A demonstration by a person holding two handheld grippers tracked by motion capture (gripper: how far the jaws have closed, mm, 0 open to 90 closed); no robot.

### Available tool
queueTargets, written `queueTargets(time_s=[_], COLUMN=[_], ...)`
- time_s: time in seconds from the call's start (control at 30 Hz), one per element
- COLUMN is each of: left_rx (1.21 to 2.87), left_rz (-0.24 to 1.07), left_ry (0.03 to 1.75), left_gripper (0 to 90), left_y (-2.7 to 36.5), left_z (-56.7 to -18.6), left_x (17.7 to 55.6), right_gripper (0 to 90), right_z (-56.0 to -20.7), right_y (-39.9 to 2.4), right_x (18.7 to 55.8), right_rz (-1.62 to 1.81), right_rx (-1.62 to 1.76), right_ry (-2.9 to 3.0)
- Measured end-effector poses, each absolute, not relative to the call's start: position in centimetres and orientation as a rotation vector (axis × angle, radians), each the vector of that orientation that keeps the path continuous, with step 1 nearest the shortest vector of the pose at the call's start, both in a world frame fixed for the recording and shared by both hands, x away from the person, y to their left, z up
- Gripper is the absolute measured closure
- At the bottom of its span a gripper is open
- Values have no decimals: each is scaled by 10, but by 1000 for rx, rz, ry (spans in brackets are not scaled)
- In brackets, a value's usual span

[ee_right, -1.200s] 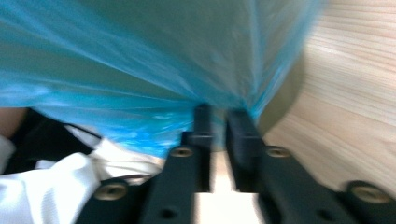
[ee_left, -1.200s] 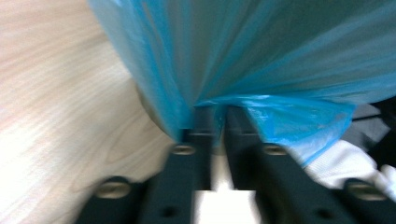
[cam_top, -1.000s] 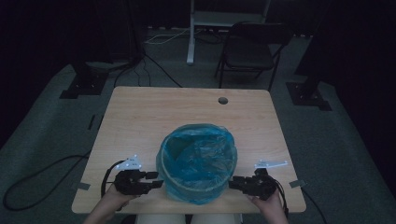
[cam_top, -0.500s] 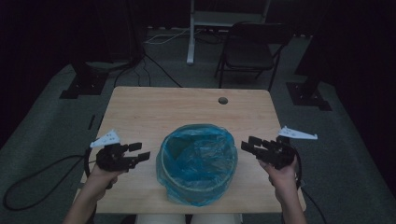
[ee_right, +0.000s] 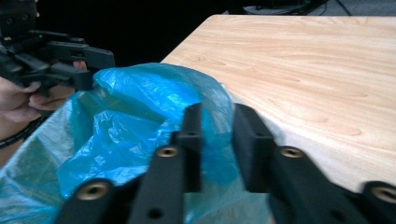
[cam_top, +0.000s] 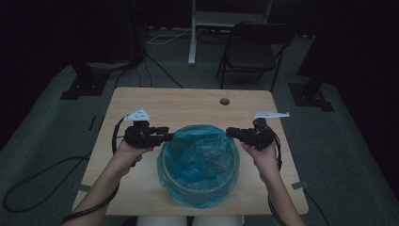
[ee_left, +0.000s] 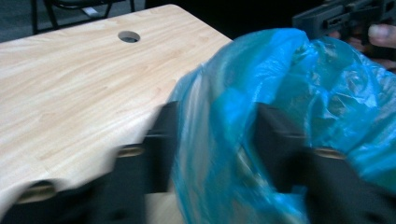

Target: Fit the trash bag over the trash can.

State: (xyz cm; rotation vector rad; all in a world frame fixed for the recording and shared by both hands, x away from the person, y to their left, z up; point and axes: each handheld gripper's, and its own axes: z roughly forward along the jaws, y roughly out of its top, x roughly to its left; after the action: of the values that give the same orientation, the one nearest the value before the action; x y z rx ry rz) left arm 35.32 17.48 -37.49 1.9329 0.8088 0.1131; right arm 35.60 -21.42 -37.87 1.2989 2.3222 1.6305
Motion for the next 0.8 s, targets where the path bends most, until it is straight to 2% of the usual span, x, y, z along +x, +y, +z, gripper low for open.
queueTargets(time_s=[0.03, 0.07, 0.1, 0.17, 0.43, 0.7, 0.8], left_rx=[1926, 1925, 1922, 1929, 1927, 1991, 2004], left_rz=[106, 106, 113, 152, 126, 101, 93], left_ry=[799, 789, 785, 796, 854, 884, 877], left_gripper=[707, 757, 824, 898, 900, 897, 808], left_y=[174, 172, 170, 168, 171, 167, 168], left_z=[-375, -374, -372, -370, -382, -405, -410], left_x=[354, 354, 354, 354, 364, 367, 366], right_gripper=[823, 871, 878, 900, 900, 900, 900], right_z=[-377, -376, -375, -373, -377, -404, -413], right_y=[-212, -212, -212, -211, -204, -197, -194], right_x=[356, 357, 357, 358, 364, 379, 381], right_rz=[1609, 1603, 1594, 1576, 1488, 1427, 1412], right_rx=[1285, 1281, 1279, 1274, 1258, 1339, 1346], right_ry=[2305, 2296, 2288, 2272, 2276, 2309, 2334])
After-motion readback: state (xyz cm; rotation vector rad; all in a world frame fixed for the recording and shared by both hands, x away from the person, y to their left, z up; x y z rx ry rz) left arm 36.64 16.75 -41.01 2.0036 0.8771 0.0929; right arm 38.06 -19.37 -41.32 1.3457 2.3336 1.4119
